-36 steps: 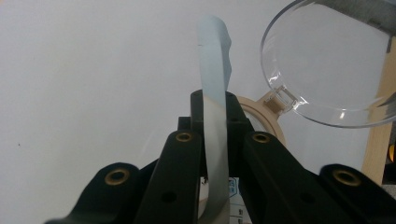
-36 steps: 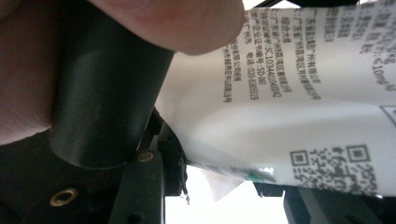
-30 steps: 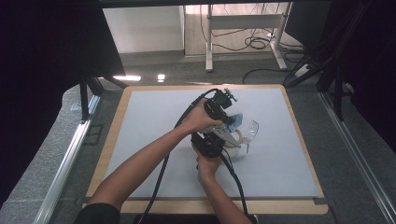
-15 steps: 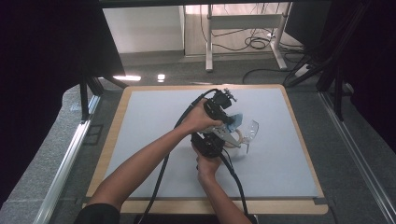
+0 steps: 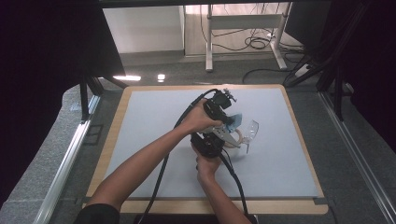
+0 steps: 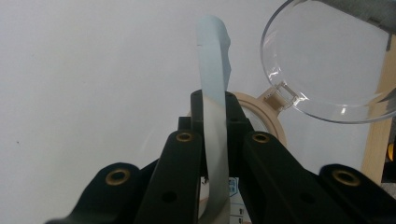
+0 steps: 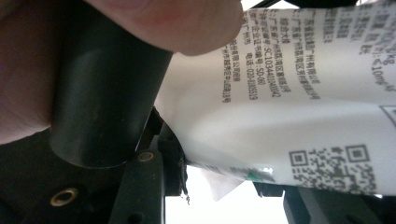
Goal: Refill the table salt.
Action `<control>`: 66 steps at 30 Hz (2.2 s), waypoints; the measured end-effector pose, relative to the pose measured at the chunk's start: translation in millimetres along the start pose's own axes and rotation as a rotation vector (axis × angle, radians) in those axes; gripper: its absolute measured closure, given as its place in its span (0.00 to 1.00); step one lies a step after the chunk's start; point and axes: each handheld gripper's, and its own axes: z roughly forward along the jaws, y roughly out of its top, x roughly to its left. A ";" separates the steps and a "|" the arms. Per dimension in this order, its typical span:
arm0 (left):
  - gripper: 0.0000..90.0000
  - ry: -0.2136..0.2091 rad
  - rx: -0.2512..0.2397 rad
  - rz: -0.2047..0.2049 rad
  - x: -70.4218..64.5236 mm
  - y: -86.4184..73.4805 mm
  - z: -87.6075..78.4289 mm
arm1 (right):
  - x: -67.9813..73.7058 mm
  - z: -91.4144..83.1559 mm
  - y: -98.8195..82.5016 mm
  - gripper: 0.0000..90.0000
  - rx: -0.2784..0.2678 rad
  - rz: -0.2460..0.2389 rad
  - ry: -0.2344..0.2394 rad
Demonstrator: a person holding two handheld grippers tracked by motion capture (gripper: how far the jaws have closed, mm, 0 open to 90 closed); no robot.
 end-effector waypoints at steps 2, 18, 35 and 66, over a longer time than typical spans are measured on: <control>0.97 0.000 0.001 0.000 -0.1 0.1 0.0 | 0.0 0.2 0.0 0.69 0.001 0.000 0.001; 0.97 -0.003 0.005 0.004 -0.9 2.5 0.9 | -1.5 -0.5 1.7 0.69 0.000 -0.001 0.002; 0.97 -0.001 0.020 0.019 -3.0 4.6 2.5 | -3.5 -1.5 4.5 0.70 -0.007 0.009 0.000; 0.97 0.000 0.015 0.006 1.2 2.5 -0.8 | -0.1 -1.6 4.9 0.71 -0.003 -0.021 0.010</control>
